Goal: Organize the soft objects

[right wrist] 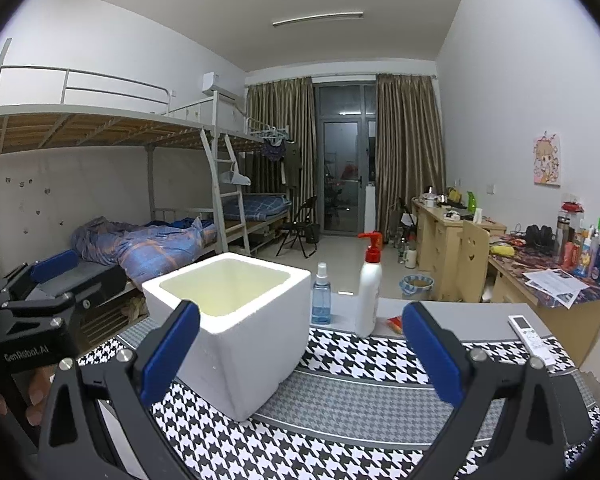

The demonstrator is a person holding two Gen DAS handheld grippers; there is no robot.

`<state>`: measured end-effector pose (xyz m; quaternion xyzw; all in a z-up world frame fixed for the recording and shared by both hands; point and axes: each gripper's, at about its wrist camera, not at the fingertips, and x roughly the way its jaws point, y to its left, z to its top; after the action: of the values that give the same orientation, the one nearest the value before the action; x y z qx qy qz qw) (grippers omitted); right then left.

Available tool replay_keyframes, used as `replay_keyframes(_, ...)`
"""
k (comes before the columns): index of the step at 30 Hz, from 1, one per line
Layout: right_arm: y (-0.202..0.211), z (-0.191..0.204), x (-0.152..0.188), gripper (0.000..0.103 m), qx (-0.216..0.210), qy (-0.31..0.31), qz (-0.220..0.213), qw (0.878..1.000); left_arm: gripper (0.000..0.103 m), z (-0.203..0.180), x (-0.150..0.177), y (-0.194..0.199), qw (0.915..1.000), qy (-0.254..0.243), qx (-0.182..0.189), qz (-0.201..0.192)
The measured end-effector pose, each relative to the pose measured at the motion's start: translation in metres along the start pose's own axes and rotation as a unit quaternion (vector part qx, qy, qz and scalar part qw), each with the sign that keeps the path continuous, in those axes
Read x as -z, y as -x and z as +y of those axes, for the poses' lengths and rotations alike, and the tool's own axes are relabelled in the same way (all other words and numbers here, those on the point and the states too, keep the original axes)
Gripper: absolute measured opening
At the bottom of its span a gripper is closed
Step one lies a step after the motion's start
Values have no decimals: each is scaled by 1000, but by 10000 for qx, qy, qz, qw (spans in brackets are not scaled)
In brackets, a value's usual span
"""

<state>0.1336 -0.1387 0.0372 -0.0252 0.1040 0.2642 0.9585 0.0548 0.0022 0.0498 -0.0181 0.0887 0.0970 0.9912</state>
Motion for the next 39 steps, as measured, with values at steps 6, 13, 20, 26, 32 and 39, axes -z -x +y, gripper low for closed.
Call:
replay_keyframes(6,-4,-9,9,102,60,-133,77,9999,102,-3,8,-5,10000,22,-43,1)
replay_keyframes(13,1,-11,16,102,69,-118,43,9999,102,-1,13,-6,10000,10,-30,33)
replay_keyframes(20,6,-14,26,102,139,-165,-59,9998,102,-4,18,-7,9999,30,78,104)
replay_keyframes(26,7,-17,29,102,190,-225,-7,9996,102,-11,22,-4,9998,-89,121,112)
replay_keyframes(32,5,-18,34,102,162,-270,78,9995,102,-12,23,-6,9997,-103,145,147)
replay_keyframes(39,4,-17,34,102,157,-257,88,9995,102,-14,26,-9,9995,-141,128,236)
